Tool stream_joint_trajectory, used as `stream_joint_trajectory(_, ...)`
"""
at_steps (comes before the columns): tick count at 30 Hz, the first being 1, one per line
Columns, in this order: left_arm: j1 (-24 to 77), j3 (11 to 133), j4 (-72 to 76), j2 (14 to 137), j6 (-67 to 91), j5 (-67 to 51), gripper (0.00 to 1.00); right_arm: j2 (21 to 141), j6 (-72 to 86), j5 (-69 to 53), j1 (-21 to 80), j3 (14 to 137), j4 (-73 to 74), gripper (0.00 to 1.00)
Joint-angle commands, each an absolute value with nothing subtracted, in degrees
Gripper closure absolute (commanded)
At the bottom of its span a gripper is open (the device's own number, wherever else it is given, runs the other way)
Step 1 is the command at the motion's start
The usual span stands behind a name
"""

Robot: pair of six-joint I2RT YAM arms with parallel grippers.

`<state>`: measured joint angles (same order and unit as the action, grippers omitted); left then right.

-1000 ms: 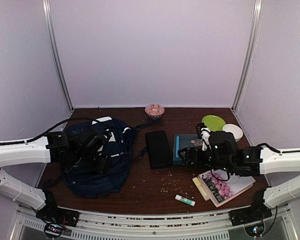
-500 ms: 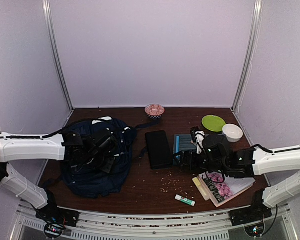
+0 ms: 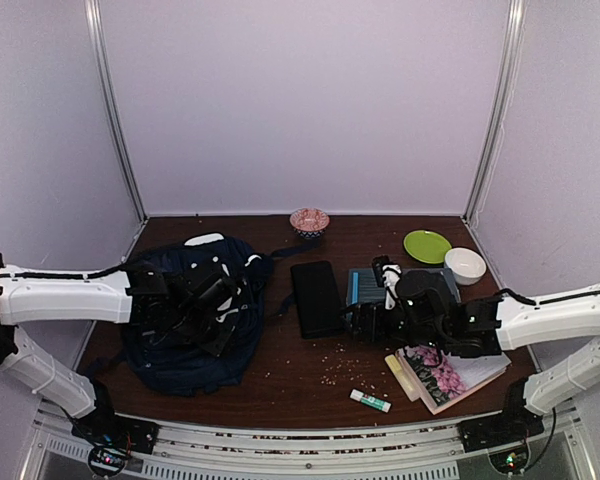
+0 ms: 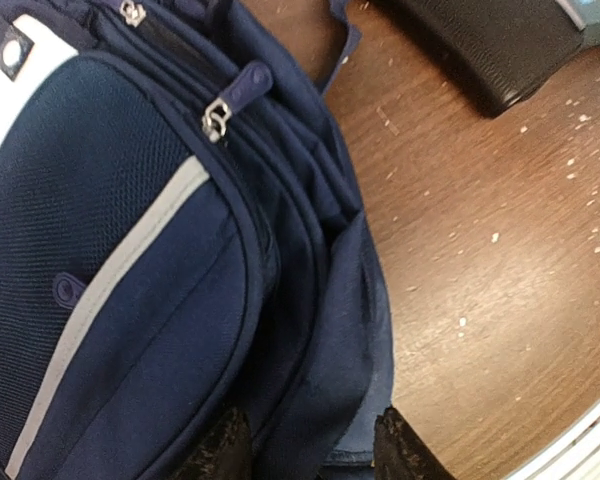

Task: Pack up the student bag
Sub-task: Adjust the student bag at the center of the board.

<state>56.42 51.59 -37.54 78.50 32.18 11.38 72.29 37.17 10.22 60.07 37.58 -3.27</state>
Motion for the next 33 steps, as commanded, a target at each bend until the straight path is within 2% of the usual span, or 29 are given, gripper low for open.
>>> stream_joint_trajectory(1,56.6,50.9,-37.7,80.1,32.4,12.8,0.27,72.3,38.4,11.1,61.3,39.0,-4.0,0.07)
stream_joint_trajectory(3,56.6,51.1,-37.8,80.4,32.4,13.5,0.31,72.4,38.7,11.4,61.4,38.9,-3.9,0.07)
stream_joint_trajectory(4,56.6,51.2,-37.7,80.6,32.4,13.8,0.36,72.5,38.8,11.4,61.6,38.9,-3.9,0.07)
stream_joint_trajectory(8,56.6,52.2,-38.0,79.6,32.7,15.1,0.7,72.4,39.3,12.1,62.0,38.9,-3.9,0.07)
stream_joint_trajectory(13,56.6,55.8,-37.8,75.3,33.5,15.4,1.0,72.5,41.8,13.3,62.2,38.7,-5.4,0.08)
stream_joint_trajectory(22,56.6,63.8,-29.6,75.4,36.2,12.4,1.0,79.7,48.2,5.8,62.3,44.8,-10.6,0.08)
stream_joint_trajectory(28,56.8,69.0,-24.2,83.2,38.2,3.4,1.0,81.1,50.2,4.9,62.1,44.7,-10.0,0.09)
stream_joint_trajectory(31,57.1,69.7,-23.8,86.2,38.2,2.6,0.9,79.1,49.6,6.6,62.1,42.5,-9.0,0.09)
stream_joint_trajectory(32,57.1,69.6,-24.1,86.3,38.0,2.7,0.85,78.7,49.0,6.8,62.1,42.1,-8.4,0.09)
stream_joint_trajectory(33,57.1,69.3,-24.5,85.8,37.7,3.1,0.76,78.4,48.4,6.6,62.1,41.9,-7.3,0.09)
